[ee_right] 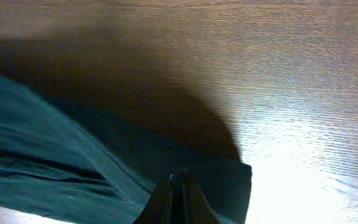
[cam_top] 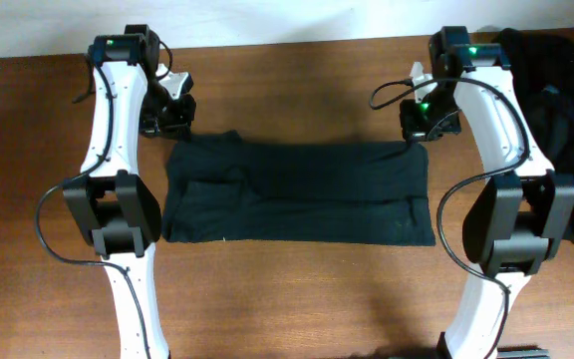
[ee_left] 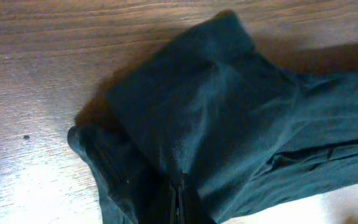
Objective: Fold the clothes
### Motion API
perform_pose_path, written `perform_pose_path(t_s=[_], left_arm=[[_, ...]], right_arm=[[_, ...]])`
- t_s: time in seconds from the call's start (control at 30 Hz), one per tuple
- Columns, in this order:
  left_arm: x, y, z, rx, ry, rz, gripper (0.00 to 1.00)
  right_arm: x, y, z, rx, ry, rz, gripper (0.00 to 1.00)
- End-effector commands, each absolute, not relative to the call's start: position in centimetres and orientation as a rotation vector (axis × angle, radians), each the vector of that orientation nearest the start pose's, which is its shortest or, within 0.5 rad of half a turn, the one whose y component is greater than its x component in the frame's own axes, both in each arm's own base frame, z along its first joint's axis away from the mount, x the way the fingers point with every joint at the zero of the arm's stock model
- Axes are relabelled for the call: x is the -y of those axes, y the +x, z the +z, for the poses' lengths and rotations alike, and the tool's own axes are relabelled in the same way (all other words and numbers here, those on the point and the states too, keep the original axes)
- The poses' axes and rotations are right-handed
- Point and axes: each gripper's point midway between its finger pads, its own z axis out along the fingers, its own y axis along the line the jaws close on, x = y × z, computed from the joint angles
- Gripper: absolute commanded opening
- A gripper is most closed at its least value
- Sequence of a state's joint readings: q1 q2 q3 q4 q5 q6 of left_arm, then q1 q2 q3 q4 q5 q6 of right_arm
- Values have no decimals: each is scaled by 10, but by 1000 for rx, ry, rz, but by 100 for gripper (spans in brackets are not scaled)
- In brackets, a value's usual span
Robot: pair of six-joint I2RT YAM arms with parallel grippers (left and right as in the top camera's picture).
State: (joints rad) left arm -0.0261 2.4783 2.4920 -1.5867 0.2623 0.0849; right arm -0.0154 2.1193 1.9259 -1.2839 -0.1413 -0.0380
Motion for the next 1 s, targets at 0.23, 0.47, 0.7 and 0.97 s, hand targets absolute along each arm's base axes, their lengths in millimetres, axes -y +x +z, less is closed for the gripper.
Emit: perform_pose_path(t_s=[0.23, 0.47, 0.7, 0.97], left_arm=[[80, 456, 143, -3058, 237, -405, 1], [70, 447, 140, -3106, 230, -328, 1], [68, 445, 140, -3117, 223, -329, 1], [71, 443, 153, -3090, 232, -327, 1]], right_arm=[[-32, 416, 115, -3079, -96, 236, 4], [-31, 406, 114, -3119, -93, 227, 4], [-24, 396, 114, -3167, -27, 185, 4], [-23, 383, 121, -3199, -23, 185, 4]])
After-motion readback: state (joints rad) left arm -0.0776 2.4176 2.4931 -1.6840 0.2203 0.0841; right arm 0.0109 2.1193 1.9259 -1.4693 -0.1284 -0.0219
